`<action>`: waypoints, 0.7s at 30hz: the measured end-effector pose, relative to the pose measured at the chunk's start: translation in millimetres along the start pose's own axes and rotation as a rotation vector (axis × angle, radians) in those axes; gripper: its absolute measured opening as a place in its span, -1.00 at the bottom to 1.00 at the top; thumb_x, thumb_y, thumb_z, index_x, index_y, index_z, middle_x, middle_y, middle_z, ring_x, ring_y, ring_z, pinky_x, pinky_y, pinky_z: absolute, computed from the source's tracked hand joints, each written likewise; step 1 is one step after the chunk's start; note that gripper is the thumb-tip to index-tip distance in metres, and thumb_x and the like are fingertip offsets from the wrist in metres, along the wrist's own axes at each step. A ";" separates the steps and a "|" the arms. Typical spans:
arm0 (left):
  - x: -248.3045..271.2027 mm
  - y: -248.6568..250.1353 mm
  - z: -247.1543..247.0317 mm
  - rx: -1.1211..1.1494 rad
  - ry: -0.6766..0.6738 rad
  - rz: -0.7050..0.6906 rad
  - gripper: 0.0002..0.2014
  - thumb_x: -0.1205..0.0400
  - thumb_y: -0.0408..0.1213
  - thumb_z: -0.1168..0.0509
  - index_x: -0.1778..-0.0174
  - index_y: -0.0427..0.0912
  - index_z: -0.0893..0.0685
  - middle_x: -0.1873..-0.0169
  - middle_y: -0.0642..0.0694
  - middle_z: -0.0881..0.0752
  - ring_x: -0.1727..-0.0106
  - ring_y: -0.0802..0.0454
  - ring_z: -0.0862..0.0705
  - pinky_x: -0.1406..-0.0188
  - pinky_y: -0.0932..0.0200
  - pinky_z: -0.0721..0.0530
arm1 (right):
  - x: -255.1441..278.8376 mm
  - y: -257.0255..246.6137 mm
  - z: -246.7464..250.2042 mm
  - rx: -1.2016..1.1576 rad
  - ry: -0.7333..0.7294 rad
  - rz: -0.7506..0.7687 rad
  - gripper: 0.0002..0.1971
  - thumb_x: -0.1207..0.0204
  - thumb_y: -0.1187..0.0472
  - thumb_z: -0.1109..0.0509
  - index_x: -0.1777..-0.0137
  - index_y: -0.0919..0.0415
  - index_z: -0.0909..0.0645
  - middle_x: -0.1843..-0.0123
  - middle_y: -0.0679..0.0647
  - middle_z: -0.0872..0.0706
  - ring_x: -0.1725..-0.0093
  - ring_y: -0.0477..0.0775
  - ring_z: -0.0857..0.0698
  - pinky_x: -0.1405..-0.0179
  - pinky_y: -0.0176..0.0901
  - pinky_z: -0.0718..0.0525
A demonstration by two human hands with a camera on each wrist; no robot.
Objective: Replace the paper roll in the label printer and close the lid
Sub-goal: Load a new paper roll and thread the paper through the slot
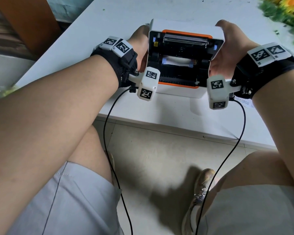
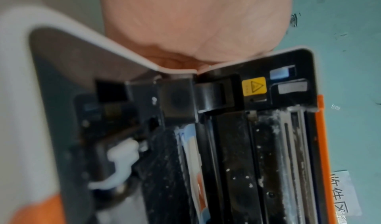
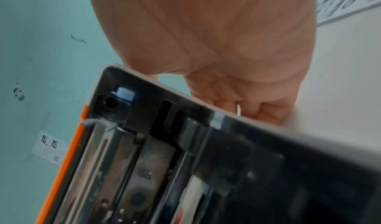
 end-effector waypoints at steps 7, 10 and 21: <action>3.2 4.1 -3.5 -0.027 -0.019 -0.035 -0.72 -0.76 0.09 -0.08 -0.11 -0.03 -0.53 0.01 -0.15 -0.63 0.12 -0.17 -0.74 0.10 -0.02 -0.86 | -4.4 3.3 0.0 -0.052 0.025 -0.007 -0.44 -0.79 -0.21 -0.13 -0.30 0.22 -0.75 -0.24 0.24 -0.92 -0.32 0.37 -0.87 -0.34 0.35 -0.78; 6.0 4.0 -4.2 -0.046 -0.035 -0.037 -0.66 -0.82 0.05 0.00 -0.16 -0.08 -0.57 0.09 -0.15 -0.70 0.38 -0.14 -0.81 0.33 0.10 -0.83 | -3.9 4.1 -2.8 -0.070 -0.014 -0.012 -0.41 -0.73 -0.18 -0.19 -0.48 0.23 -0.72 -0.33 0.27 -0.88 -0.36 0.44 -0.83 -0.39 0.43 -0.71; 5.4 6.2 -1.7 -0.082 -0.027 -0.072 -0.65 -0.81 -0.14 -0.04 -0.23 -0.19 -0.70 0.04 -0.21 -0.78 0.30 -0.19 -0.86 0.08 -0.10 -0.91 | -1.8 4.4 -3.7 -0.099 -0.009 -0.010 -0.44 -0.74 -0.18 -0.21 -0.43 0.26 -0.71 -0.33 0.30 -0.88 -0.33 0.48 -0.84 -0.42 0.50 -0.69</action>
Point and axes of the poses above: each hand's wrist, its own x-axis away from the middle knuckle, its own z-axis out of the back of the hand, y = z × x, the point moved 9 cm from there along -x, towards the middle knuckle
